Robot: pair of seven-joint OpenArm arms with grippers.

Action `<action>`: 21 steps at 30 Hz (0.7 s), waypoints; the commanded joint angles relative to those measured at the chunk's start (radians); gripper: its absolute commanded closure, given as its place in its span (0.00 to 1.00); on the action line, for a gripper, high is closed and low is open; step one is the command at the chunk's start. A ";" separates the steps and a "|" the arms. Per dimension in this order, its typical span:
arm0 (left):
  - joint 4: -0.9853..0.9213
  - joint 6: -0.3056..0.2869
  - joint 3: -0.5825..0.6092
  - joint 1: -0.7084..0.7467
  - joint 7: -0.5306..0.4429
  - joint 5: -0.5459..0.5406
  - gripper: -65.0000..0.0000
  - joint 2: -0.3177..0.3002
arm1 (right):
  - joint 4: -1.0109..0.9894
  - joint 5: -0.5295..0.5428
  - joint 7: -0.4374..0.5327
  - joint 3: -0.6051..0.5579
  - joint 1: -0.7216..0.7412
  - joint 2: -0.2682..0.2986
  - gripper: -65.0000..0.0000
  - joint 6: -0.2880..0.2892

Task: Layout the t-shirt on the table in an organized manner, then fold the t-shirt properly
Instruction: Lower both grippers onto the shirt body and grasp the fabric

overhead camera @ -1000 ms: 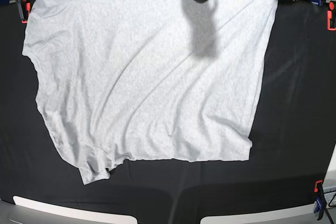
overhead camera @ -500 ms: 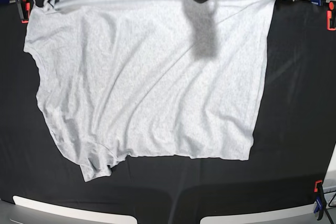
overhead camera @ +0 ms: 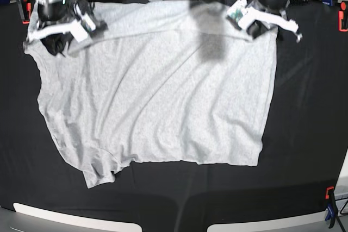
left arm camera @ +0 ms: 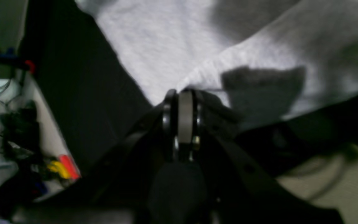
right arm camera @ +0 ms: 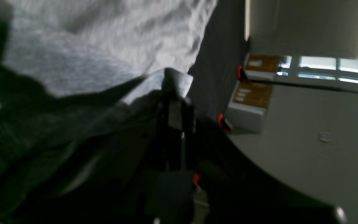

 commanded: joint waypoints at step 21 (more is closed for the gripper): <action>-0.201 0.099 -0.001 -0.174 -0.151 -0.006 1.00 0.025 | 0.009 0.316 0.182 0.130 0.253 -0.103 1.00 0.127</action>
